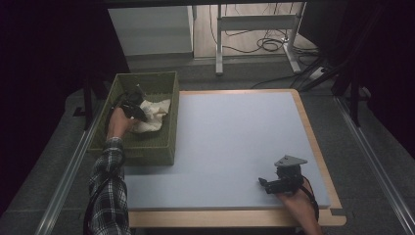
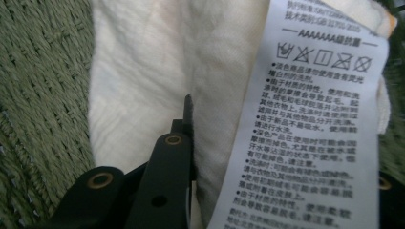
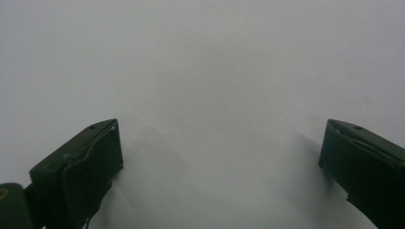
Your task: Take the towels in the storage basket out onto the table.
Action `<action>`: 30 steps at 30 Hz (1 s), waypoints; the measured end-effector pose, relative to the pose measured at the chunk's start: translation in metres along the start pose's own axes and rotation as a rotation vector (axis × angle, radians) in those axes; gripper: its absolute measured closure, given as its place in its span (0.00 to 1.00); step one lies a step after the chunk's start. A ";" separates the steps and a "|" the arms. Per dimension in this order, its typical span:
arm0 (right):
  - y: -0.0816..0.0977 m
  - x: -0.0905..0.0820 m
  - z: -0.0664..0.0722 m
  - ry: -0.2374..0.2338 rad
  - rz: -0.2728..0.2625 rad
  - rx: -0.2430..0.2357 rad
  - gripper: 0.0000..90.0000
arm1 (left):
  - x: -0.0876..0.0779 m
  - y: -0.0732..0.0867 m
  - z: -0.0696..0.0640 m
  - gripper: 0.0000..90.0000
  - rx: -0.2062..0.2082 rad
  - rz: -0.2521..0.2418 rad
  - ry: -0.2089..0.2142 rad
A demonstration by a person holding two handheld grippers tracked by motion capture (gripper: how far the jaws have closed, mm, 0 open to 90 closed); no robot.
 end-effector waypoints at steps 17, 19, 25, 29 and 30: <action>0.000 0.000 0.000 0.000 0.000 -0.001 0.01 | -0.072 0.004 -0.006 0.87 -0.011 -0.124 0.038; 0.000 0.000 0.000 0.000 0.001 0.000 0.01 | -0.078 0.004 -0.008 0.87 -0.010 -0.136 0.044; 0.000 0.000 0.000 0.000 0.001 0.000 0.01 | -0.099 0.007 -0.012 0.87 -0.006 -0.168 0.040; 0.000 0.000 0.000 0.000 0.001 0.000 0.01 | -0.114 0.009 -0.014 0.87 0.005 -0.180 0.037; 0.000 0.000 0.000 0.000 0.001 -0.001 0.01 | -0.118 0.010 -0.014 0.87 0.006 -0.183 0.038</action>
Point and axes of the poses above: each handheld gripper's, and its own axes: x roughly forward along the jaws, y roughly out of its underside, z roughly to its left, the point moved 9 cm from there along x, roughly forward along the jaws, and after that the axes turned 1 degree about x, right-handed, at the moved point
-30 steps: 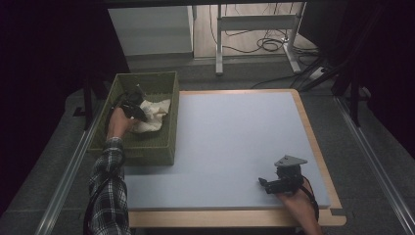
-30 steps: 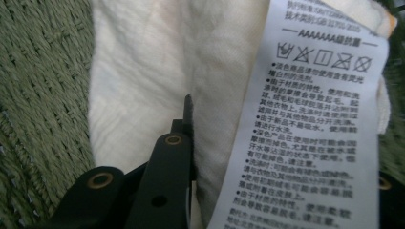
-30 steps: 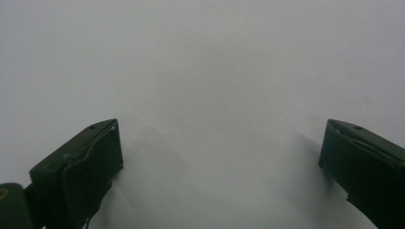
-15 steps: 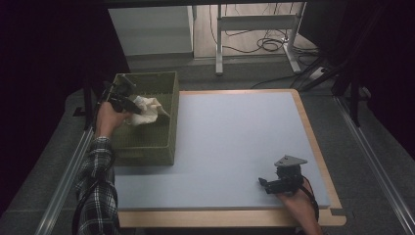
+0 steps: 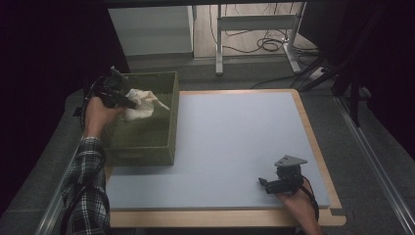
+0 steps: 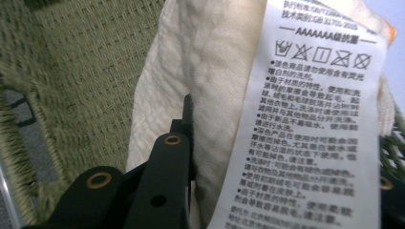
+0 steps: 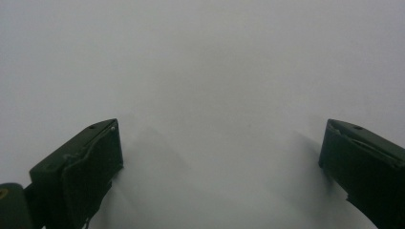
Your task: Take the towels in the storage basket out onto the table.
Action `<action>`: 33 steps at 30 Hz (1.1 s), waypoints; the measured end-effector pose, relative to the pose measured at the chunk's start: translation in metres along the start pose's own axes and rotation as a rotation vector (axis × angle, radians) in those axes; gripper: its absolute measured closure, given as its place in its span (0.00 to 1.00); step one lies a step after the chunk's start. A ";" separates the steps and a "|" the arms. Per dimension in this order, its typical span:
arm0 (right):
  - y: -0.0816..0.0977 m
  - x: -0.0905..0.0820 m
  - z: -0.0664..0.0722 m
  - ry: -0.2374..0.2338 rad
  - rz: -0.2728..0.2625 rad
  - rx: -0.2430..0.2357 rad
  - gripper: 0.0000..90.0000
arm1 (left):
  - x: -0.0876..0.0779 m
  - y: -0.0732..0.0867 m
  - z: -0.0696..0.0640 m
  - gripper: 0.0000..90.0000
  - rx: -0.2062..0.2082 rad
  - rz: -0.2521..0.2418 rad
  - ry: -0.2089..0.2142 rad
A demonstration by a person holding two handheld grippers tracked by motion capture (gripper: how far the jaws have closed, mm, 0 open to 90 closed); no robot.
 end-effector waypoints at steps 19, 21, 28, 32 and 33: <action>0.000 0.000 0.000 0.000 0.001 0.004 0.01 | -0.055 -0.009 -0.031 0.86 0.069 -0.050 0.031; 0.000 0.000 0.000 0.000 0.001 0.005 0.01 | -0.059 -0.011 -0.036 0.86 0.078 -0.056 0.040; 0.000 0.000 0.000 0.000 0.001 0.006 0.01 | -0.059 -0.017 -0.054 0.86 0.115 -0.067 0.072; 0.000 0.000 0.000 -0.001 0.001 0.006 0.01 | -0.056 -0.021 -0.067 0.86 0.136 -0.073 0.086; 0.000 0.000 0.000 -0.001 0.001 0.005 0.01 | -0.056 -0.022 -0.070 0.86 0.142 -0.076 0.093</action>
Point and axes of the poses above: each handheld gripper's, and its own axes: x roughly forward along the jaws, y roughly out of its underside, z roughly to its left, the point moved 9 cm from there along x, roughly forward along the jaws, and after that the axes turned 1 degree about x, right-handed, at the moved point
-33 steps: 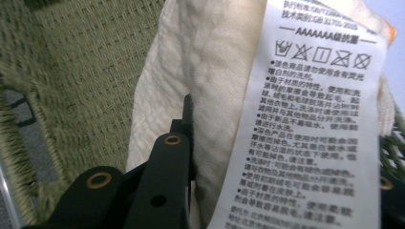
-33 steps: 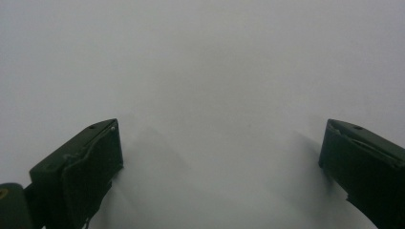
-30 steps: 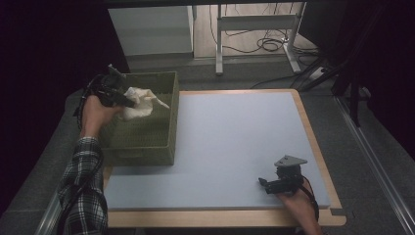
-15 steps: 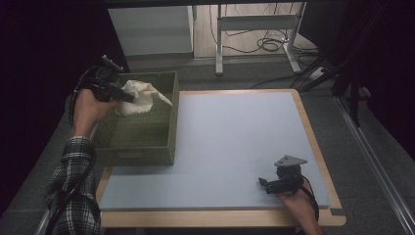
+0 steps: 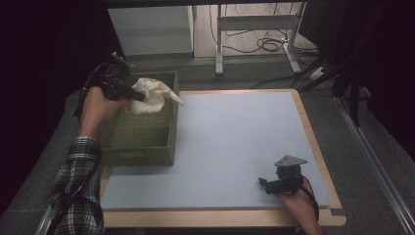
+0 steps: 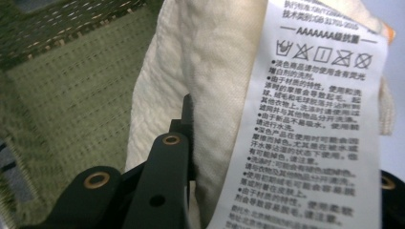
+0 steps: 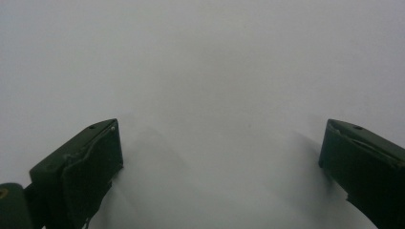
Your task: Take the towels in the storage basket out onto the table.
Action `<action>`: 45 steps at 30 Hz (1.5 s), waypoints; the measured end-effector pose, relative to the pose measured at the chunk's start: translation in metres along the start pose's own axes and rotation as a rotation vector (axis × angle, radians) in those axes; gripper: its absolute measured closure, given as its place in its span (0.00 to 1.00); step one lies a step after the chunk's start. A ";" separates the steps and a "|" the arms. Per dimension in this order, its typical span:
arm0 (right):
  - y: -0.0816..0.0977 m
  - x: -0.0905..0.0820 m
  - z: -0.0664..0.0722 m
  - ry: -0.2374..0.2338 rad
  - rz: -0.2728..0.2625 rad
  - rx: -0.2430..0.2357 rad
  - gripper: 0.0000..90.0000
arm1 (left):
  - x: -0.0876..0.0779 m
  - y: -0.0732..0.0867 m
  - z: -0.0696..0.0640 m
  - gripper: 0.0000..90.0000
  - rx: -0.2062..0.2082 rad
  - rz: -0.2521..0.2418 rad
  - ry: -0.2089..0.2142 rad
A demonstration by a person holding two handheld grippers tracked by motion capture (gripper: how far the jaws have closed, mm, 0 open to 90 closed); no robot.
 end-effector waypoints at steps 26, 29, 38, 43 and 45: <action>0.000 0.000 0.000 -0.005 0.000 0.002 0.01 | 0.042 -0.044 -0.090 0.85 0.202 -0.022 0.097; 0.000 0.000 0.000 -0.004 0.000 0.000 0.01 | 0.050 -0.049 -0.102 0.85 0.217 -0.025 0.113; 0.000 0.000 0.000 -0.003 0.000 0.000 0.01 | 0.081 -0.058 -0.140 0.85 0.288 0.001 0.153; 0.000 0.000 0.000 -0.003 -0.002 0.000 0.01 | 0.100 -0.058 -0.158 0.85 0.333 0.019 0.176; 0.000 0.000 0.000 -0.004 -0.001 0.000 0.01 | 0.108 -0.058 -0.164 0.85 0.346 0.026 0.177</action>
Point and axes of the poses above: each handheld gripper's, and its own axes: x roughly forward along the jaws, y roughly out of its underside, z roughly to its left, the point moved 9 cm from there along x, roughly forward along the jaws, and after that the axes turned 1 degree about x, right-handed, at the moved point
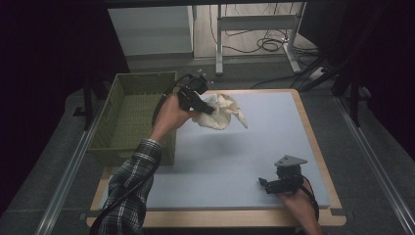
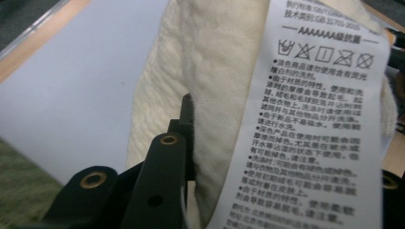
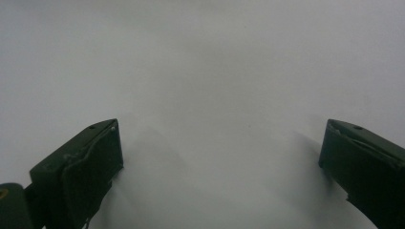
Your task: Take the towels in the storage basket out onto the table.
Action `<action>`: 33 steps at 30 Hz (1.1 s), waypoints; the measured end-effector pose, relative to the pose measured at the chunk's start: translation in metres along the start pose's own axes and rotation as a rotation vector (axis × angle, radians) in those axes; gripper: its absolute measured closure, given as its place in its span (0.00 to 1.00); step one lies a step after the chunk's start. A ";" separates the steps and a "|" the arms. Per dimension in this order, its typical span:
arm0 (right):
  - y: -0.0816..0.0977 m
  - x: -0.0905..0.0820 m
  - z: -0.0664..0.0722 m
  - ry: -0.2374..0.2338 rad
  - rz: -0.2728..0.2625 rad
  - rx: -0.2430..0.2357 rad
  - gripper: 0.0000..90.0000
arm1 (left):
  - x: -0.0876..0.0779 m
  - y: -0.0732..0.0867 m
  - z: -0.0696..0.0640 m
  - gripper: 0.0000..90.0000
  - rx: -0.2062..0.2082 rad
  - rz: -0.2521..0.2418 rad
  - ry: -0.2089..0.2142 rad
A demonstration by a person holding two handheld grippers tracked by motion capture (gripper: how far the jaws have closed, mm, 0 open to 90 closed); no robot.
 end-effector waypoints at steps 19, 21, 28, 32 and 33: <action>0.000 0.000 -0.001 0.001 -0.001 -0.003 0.01 | 0.091 0.022 -0.021 0.83 0.032 0.068 0.025; 0.000 0.000 0.000 -0.001 0.000 -0.001 0.01 | 0.101 0.028 -0.022 0.82 0.032 0.083 0.022; 0.000 0.000 0.000 0.000 0.000 -0.002 0.01 | 0.127 0.046 -0.026 0.78 0.038 0.113 0.037; 0.000 0.000 0.000 0.002 0.000 -0.003 0.01 | 0.138 0.054 -0.030 0.68 0.023 0.107 0.049; 0.000 0.000 -0.001 0.001 0.000 -0.003 0.01 | 0.142 0.056 -0.031 0.63 0.020 0.112 0.052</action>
Point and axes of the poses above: each handheld gripper's, and its own axes: x roughly forward along the jaws, y roughly out of its underside, z roughly to its left, the point moved 9 cm from there along x, roughly forward along the jaws, and after that the axes turned 1 degree about x, right-handed, at the moved point
